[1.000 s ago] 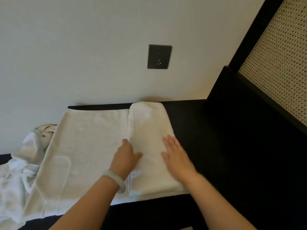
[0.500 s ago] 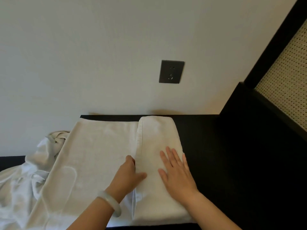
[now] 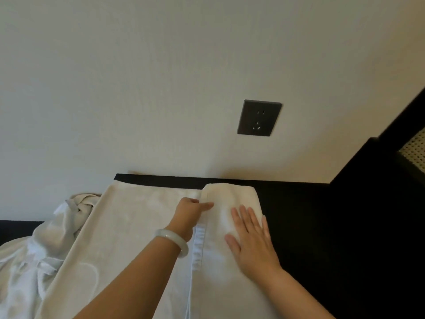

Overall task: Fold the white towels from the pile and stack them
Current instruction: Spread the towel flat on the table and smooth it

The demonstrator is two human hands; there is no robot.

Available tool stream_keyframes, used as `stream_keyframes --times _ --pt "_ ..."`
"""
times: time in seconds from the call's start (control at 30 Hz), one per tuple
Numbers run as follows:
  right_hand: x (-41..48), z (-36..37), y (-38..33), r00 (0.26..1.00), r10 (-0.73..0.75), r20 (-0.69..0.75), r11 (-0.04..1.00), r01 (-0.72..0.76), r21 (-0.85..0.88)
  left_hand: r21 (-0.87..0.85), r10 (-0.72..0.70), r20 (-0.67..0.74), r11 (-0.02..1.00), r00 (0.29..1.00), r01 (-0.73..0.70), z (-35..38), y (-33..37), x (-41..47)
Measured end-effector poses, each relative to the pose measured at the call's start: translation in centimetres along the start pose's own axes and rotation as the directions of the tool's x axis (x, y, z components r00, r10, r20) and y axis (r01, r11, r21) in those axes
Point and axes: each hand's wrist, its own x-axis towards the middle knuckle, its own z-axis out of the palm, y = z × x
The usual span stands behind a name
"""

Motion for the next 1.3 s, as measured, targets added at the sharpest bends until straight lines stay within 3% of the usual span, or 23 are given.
stream_keyframes --times 0.13,0.2,0.3,0.43,0.53,0.6,0.67,0.77,0.83,0.9,1.07,1.13,1.2,1.27,1.3 --pt "1.4 -2.5 0.4 0.999 0.015 -0.048 0.998 -0.012 0.059 -0.269 -0.076 0.123 0.957 0.989 0.107 0.5 1.5 1.5" --pt "3.2 -4.5 0.1 0.985 0.038 -0.168 0.974 0.001 0.227 -0.313 -0.066 0.193 0.941 0.979 0.125 0.7 1.8 1.9" --pt "7.1 -7.2 -0.4 0.961 0.058 -0.272 0.881 0.079 0.466 -0.264 0.1 0.215 0.964 0.971 -0.041 1.1 1.5 2.0" --pt "11.8 -9.1 0.2 0.997 -0.075 0.023 0.752 0.041 0.658 -0.188 0.328 0.194 0.938 0.925 -0.293 1.2 1.8 2.0" --pt "14.1 -9.0 1.5 0.979 -0.055 0.199 0.81 -0.073 0.582 -0.172 0.419 0.216 0.906 0.882 -0.388 0.8 2.2 2.5" --pt "15.1 -8.5 2.9 0.979 -0.019 0.203 0.917 -0.064 0.393 -0.174 0.439 0.187 0.895 0.879 -0.41 0.5 2.2 2.7" --pt "15.2 -7.9 4.0 0.981 -0.041 0.189 0.946 -0.023 0.323 -0.141 0.456 0.17 0.889 0.874 -0.436 0.5 1.9 2.8" --pt "14.2 -8.2 4.2 0.967 -0.157 0.202 0.808 0.008 0.589 -0.113 0.531 0.237 0.847 0.814 -0.519 0.7 1.5 2.8" --pt "14.0 -8.4 3.7 0.957 -0.155 0.246 0.725 -0.059 0.686 -0.176 0.573 0.276 0.819 0.772 -0.546 0.8 1.7 2.4" --pt "14.7 -8.0 3.4 0.955 -0.13 0.267 0.79 -0.063 0.609 -0.261 0.579 0.278 0.813 0.766 -0.52 0.8 1.9 2.4" --pt "16.1 -7.6 4.9 0.958 -0.032 0.285 0.919 -0.084 0.385 -0.361 0.501 0.241 0.842 0.831 -0.402 0.5 1.7 2.7" --pt "16.2 -7.7 5.0 0.94 -0.106 0.324 0.914 -0.036 0.403 -0.373 0.52 0.265 0.832 0.812 -0.411 0.5 1.7 2.5" --pt "15.9 -8.3 4.6 0.918 -0.26 0.3 0.843 0.064 0.534 -0.37 0.558 0.31 0.816 0.77 -0.443 0.6 1.9 2.3" --pt "15.8 -9.3 3.9 0.897 -0.32 0.304 0.767 0.057 0.64 -0.357 0.581 0.345 0.807 0.737 -0.47 0.8 2.3 2.2" --pt "15.9 -9.7 3.8 0.89 -0.317 0.329 0.779 0.047 0.625 -0.357 0.581 0.347 0.808 0.737 -0.469 0.9 2.5 2.2"
